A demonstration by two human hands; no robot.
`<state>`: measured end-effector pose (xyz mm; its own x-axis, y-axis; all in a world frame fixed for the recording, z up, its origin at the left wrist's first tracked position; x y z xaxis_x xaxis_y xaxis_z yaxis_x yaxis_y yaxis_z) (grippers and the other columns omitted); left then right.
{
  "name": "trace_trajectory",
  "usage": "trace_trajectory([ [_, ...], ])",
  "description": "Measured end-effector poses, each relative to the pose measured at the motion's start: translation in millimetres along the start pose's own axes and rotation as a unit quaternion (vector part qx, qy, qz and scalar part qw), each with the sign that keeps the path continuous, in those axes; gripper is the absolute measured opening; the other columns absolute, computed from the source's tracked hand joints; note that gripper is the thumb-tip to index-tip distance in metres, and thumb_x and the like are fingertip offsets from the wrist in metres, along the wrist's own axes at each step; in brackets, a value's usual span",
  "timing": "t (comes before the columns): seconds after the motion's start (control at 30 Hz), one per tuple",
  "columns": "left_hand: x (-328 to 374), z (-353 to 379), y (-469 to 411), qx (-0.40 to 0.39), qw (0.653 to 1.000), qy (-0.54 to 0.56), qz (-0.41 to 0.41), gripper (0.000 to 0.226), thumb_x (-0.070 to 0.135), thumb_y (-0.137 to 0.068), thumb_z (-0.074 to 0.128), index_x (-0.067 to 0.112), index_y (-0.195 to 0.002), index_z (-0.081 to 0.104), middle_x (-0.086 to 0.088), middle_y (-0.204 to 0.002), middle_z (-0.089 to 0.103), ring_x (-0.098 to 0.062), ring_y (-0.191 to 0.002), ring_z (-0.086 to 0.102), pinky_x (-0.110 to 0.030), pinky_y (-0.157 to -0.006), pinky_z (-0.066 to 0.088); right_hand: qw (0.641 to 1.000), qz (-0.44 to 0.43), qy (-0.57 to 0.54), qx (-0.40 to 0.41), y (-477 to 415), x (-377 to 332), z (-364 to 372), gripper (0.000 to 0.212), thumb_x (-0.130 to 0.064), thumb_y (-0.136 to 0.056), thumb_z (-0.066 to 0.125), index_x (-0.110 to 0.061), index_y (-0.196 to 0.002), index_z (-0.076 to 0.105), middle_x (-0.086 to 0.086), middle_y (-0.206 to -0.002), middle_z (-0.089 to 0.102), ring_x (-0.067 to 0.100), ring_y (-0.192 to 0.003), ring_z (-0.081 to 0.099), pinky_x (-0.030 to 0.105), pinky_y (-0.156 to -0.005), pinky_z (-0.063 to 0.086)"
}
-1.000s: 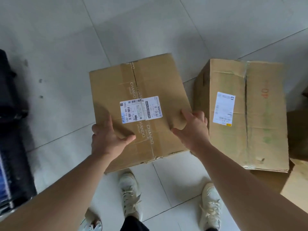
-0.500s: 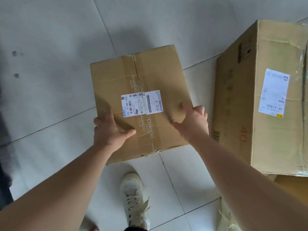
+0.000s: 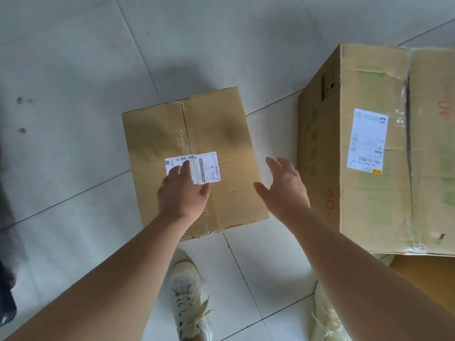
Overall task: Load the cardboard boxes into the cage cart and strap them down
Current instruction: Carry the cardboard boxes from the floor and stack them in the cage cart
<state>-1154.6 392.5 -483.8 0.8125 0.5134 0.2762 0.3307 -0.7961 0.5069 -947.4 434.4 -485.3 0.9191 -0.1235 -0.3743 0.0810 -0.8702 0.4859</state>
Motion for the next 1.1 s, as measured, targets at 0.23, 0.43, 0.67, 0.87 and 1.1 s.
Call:
trace_trajectory([
  [0.23, 115.5, 21.5, 35.8, -0.004, 0.995, 0.028, 0.097, 0.072, 0.042, -0.090, 0.056, 0.016, -0.149, 0.025, -0.011, -0.139, 0.044, -0.029, -0.126, 0.042, -0.040, -0.104, 0.035, 0.996, 0.043, -0.013, 0.072, 16.6, 104.8, -83.8, 0.059, -0.028, -0.086, 0.063, -0.020, -0.140, 0.041, 0.009, -0.148, 0.034, 0.030, -0.132, 0.034, 0.040, -0.105, 0.035],
  [0.43, 203.5, 87.8, 65.7, -0.083, 0.984, 0.039, 0.153, 0.078, 0.051, -0.086, 0.059, 0.022, -0.149, 0.023, -0.008, -0.144, 0.037, -0.028, -0.130, 0.038, -0.042, -0.105, 0.036, 0.992, 0.098, 0.015, 0.080, 32.8, 223.1, -121.5, 0.066, -0.031, -0.082, 0.070, -0.023, -0.140, 0.041, 0.014, -0.148, 0.030, 0.033, -0.132, 0.032, 0.041, -0.105, 0.033],
  [0.67, 247.2, 146.8, 82.7, -0.122, 0.968, 0.213, 0.057, 0.105, 0.047, -0.070, 0.078, 0.014, -0.145, 0.014, -0.013, -0.133, 0.048, -0.029, -0.116, 0.054, -0.043, -0.097, 0.046, 0.979, 0.186, 0.008, 0.081, 40.2, 306.8, -129.3, 0.111, -0.080, -0.062, 0.060, -0.039, -0.148, 0.004, 0.014, -0.156, -0.011, 0.030, -0.145, -0.004, 0.048, -0.118, 0.007],
  [0.87, 254.7, 161.8, 102.2, -0.091, 0.965, 0.241, 0.058, 0.128, 0.041, -0.068, 0.083, 0.019, -0.150, -0.013, -0.008, -0.148, 0.038, -0.020, -0.131, 0.043, -0.034, -0.108, 0.036, 0.970, 0.239, -0.039, 0.037, 50.0, 332.7, -134.2, 0.114, -0.085, -0.052, 0.060, -0.059, -0.138, -0.012, 0.016, -0.152, 0.004, 0.039, -0.138, 0.013, 0.057, -0.110, 0.023],
  [1.1, 254.1, 137.9, 106.6, -0.069, 0.969, 0.233, 0.040, 0.127, 0.042, -0.063, 0.086, 0.028, -0.151, -0.005, -0.002, -0.145, 0.042, -0.019, -0.128, 0.045, -0.023, -0.101, 0.036, 0.974, 0.214, -0.053, 0.048, 57.4, 311.9, -163.0, 0.111, -0.069, -0.058, 0.073, -0.047, -0.146, 0.009, 0.014, -0.139, 0.022, 0.036, -0.126, 0.028, 0.052, -0.107, 0.032],
])
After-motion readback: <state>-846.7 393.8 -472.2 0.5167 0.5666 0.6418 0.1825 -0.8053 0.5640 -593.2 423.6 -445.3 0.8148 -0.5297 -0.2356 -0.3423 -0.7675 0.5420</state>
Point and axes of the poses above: each hand's wrist, its own y-axis away from the middle knuckle, its own z-axis out of the palm, x = y × z, the point moved 2 cm from there along -y, towards the middle knuckle
